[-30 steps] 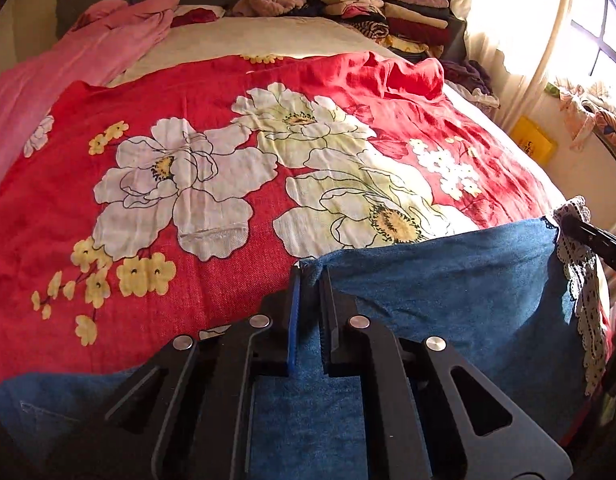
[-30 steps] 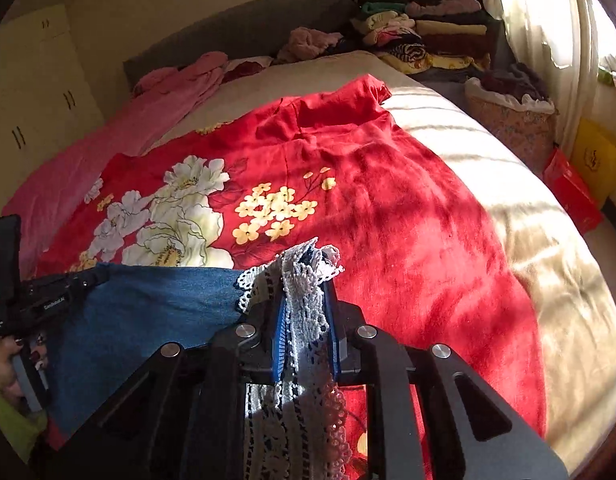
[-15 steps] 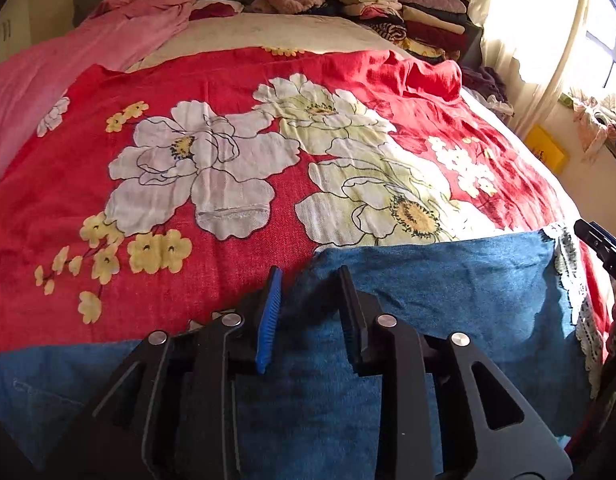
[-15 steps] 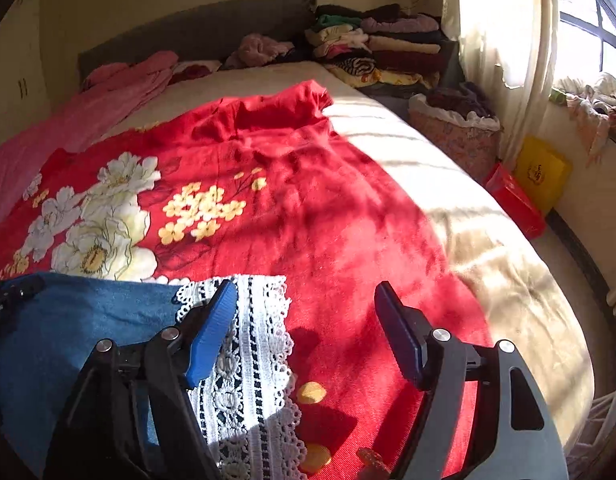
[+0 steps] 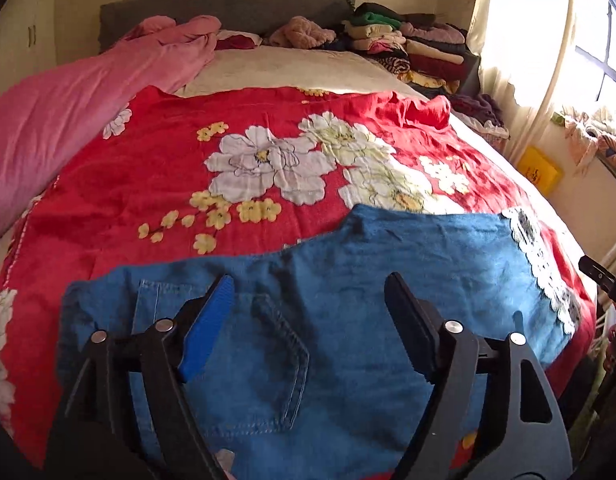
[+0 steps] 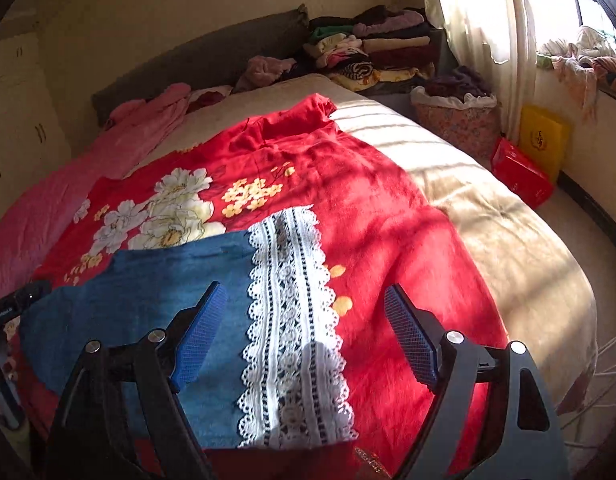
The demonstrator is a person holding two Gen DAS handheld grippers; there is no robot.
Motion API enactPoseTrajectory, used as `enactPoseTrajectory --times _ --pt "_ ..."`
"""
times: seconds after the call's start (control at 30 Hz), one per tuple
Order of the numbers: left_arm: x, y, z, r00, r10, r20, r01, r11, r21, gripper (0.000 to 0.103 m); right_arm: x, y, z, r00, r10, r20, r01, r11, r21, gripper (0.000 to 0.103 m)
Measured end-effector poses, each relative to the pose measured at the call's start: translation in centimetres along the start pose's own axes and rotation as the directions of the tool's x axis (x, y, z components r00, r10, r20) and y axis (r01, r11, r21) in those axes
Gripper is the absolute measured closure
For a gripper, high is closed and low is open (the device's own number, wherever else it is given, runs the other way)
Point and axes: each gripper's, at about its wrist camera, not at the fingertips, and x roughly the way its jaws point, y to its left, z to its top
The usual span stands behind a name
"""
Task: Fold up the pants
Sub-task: 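Open both tools and release the smoothed pants, then move both open tools over the folded pants toward the lace edge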
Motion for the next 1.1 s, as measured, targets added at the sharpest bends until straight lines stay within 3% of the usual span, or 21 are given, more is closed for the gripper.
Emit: enactPoseTrajectory --times 0.27,0.37,0.47,0.7,0.9,0.93,1.1 --pt "0.9 -0.2 -5.2 0.992 -0.005 -0.124 0.010 0.999 0.033 0.017 1.0 6.4 -3.1 0.991 0.080 -0.106 -0.094 0.986 -0.135 0.023" --pt "2.2 0.6 -6.1 0.976 0.092 -0.196 -0.081 0.995 0.061 0.016 2.1 6.3 -3.3 0.985 0.034 -0.167 -0.057 0.989 -0.136 0.023" --pt "2.6 2.4 -6.4 0.974 0.058 -0.217 -0.059 0.998 0.003 0.016 3.3 4.2 -3.7 0.971 0.028 -0.237 -0.050 0.995 -0.087 0.023" --pt "2.7 2.4 -6.3 0.978 0.046 -0.205 -0.046 0.999 0.003 0.016 3.9 5.5 -4.7 0.968 -0.053 -0.246 0.007 0.983 -0.184 0.022" --pt "1.7 1.7 -6.0 0.976 0.023 -0.216 -0.021 1.000 0.013 0.010 1.9 4.3 -3.9 0.978 0.036 -0.205 -0.054 0.995 -0.079 0.020" --pt "1.6 1.7 -6.0 0.976 0.019 -0.215 -0.017 1.000 0.010 0.010 1.5 4.4 -3.8 0.980 0.035 -0.197 -0.051 0.996 -0.079 0.015" --pt "0.8 1.2 -5.7 0.979 -0.005 -0.206 0.007 1.000 0.009 0.010 -0.1 4.6 -3.4 0.986 0.030 -0.163 -0.043 0.996 -0.079 0.012"
